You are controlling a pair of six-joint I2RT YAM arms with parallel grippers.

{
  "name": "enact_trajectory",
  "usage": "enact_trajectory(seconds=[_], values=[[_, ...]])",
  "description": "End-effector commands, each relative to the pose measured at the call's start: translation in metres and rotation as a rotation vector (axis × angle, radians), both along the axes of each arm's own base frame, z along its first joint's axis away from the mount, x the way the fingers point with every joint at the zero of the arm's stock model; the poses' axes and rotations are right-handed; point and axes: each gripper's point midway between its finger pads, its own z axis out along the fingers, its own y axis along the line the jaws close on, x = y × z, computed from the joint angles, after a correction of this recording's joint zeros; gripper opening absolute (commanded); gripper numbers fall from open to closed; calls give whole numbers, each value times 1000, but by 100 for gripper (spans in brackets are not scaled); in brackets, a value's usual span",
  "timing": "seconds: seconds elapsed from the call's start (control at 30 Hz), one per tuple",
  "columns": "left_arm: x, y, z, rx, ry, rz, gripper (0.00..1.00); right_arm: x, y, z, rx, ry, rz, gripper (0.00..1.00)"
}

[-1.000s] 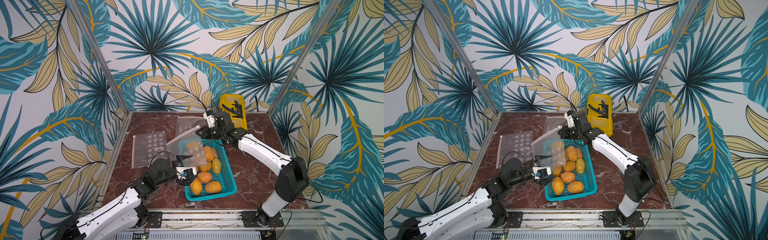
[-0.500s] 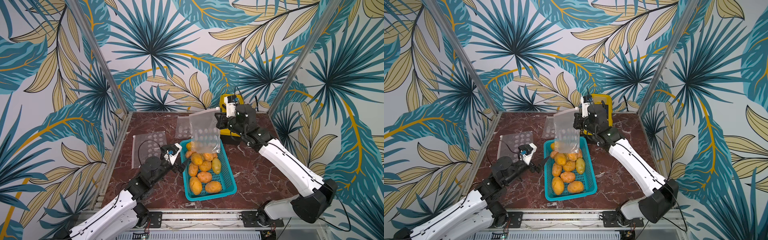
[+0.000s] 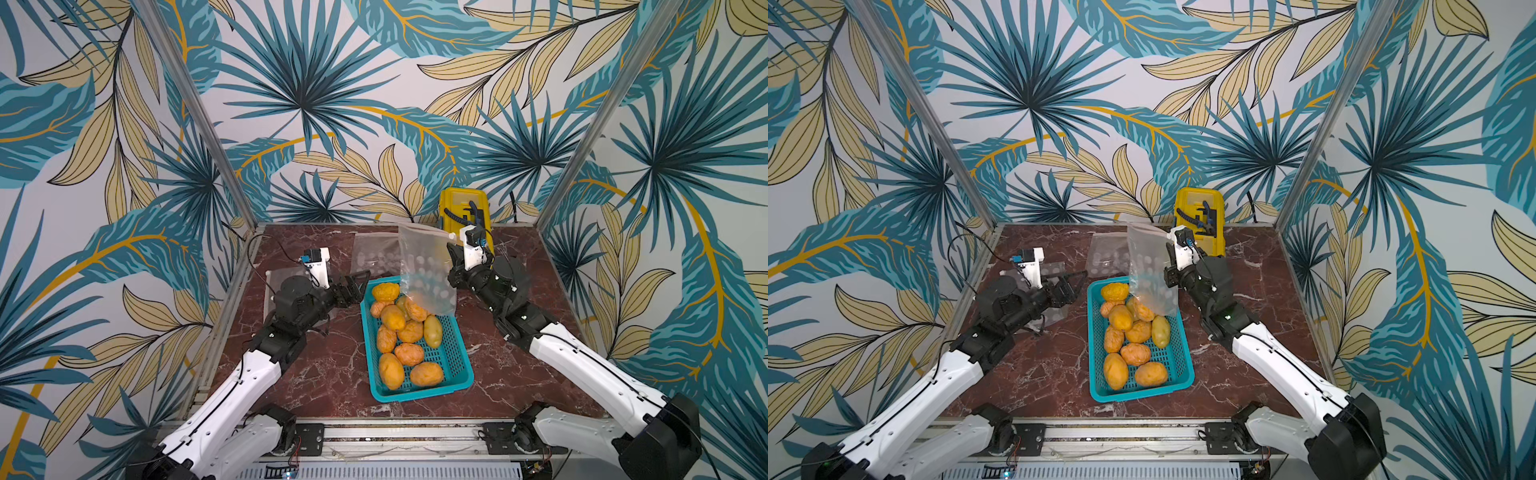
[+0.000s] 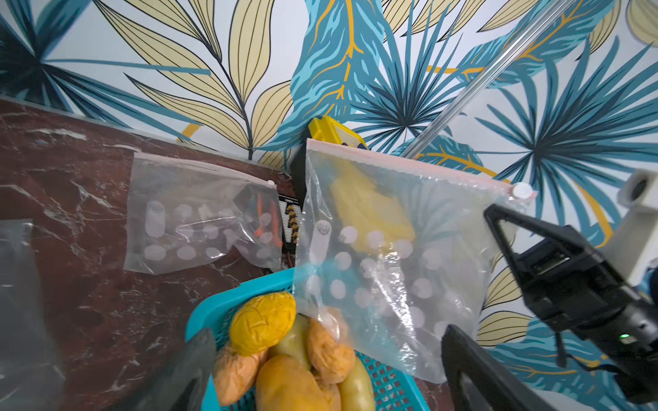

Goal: Put the potatoes into a zipper bag and zip it
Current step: Pick up the zipper food storage bag at the center of the board.

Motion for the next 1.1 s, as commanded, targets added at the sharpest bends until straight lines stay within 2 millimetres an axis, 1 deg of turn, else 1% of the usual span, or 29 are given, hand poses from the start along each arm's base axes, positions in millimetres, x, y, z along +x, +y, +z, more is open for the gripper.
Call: enact_trajectory(seconds=[0.0,0.1,0.13,0.2,0.23,0.37,0.43,0.5,0.53,0.6,0.67,0.77,0.87,1.07], values=[[-4,-5,36,-168,32,-23,100,6,5,19,-19,-128,3,0],[4,-5,45,-262,93,4,100,3,9,23,-8,-151,29,0],[8,-5,46,-297,126,20,97,0,10,25,-1,-158,45,0],[18,-3,39,-360,217,64,94,-7,12,29,16,-175,75,0],[21,-4,37,-376,257,78,94,-10,12,31,21,-183,86,0],[31,-11,43,-398,360,96,93,-21,10,34,29,-201,107,0],[32,-15,54,-395,375,94,92,-25,11,35,30,-206,120,0],[31,-18,63,-372,387,129,90,-30,12,35,32,-212,141,0],[30,-18,62,-354,413,146,89,-31,13,35,31,-213,148,0],[30,-25,69,-355,444,139,89,-35,13,35,31,-216,161,0],[32,-35,72,-376,472,110,89,-37,15,34,28,-219,173,0],[36,-49,78,-379,481,79,88,-41,16,32,27,-221,189,0],[42,-57,83,-370,483,74,87,-43,17,30,25,-222,202,0],[54,-76,81,-361,513,45,85,-46,21,27,24,-218,232,0]])
